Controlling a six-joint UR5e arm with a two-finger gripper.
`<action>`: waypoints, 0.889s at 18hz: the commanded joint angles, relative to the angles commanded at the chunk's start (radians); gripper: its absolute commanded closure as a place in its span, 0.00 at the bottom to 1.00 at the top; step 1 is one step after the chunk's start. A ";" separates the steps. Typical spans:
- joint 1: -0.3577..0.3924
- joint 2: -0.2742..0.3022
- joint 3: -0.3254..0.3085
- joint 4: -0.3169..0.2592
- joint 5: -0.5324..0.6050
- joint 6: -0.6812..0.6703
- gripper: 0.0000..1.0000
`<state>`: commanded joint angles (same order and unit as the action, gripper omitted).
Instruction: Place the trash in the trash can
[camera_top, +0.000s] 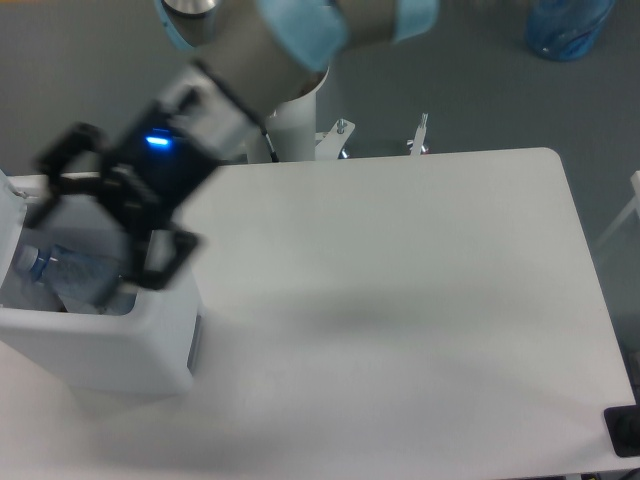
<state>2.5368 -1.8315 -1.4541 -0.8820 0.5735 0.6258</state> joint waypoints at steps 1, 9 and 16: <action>0.028 -0.005 -0.012 0.000 0.040 0.008 0.00; 0.134 -0.083 -0.063 -0.005 0.518 0.276 0.00; 0.132 -0.121 -0.058 -0.026 0.926 0.348 0.00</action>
<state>2.6692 -1.9527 -1.5125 -0.9081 1.4999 0.9740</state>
